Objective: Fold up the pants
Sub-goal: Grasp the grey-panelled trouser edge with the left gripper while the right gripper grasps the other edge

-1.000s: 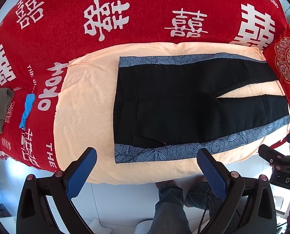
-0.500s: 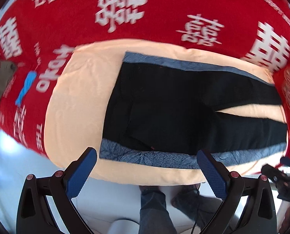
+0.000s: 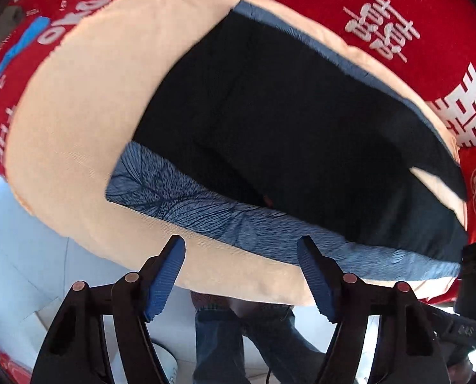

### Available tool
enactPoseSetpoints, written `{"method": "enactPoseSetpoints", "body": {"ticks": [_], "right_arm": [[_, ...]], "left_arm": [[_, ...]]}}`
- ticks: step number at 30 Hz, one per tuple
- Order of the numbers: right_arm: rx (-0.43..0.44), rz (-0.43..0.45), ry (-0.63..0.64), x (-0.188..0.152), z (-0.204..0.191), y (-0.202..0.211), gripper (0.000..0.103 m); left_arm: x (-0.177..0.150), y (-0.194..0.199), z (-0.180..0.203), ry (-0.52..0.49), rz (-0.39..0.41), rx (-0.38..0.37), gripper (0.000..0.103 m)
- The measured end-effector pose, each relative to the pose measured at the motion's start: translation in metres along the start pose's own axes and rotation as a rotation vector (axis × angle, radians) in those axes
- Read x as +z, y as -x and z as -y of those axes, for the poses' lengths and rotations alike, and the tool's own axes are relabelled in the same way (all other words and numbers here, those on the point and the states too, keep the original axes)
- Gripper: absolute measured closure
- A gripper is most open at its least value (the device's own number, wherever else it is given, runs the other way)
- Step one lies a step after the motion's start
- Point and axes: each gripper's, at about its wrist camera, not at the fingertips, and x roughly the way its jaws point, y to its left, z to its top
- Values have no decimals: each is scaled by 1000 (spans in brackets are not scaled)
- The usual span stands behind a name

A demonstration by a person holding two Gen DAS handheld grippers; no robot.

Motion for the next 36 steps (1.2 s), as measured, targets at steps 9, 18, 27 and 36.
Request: {"method": "enactPoseSetpoints", "body": {"ticks": [9,18,27,36], "right_arm": [[145,139,-88,-6,48,-50,45],[485,300,-302,4,61,-37,91],[472,293,-189,10,21,-7,91],[593,289,-227,18,27,3,91]], "left_arm": [[-7,-37,-20,4,-22,-124,28],[-8,-48,-24,61,-72,-227,28],[16,-41,-23,209,-56,-361,28],[3,-20,-38,196,-55,-432,28]]}}
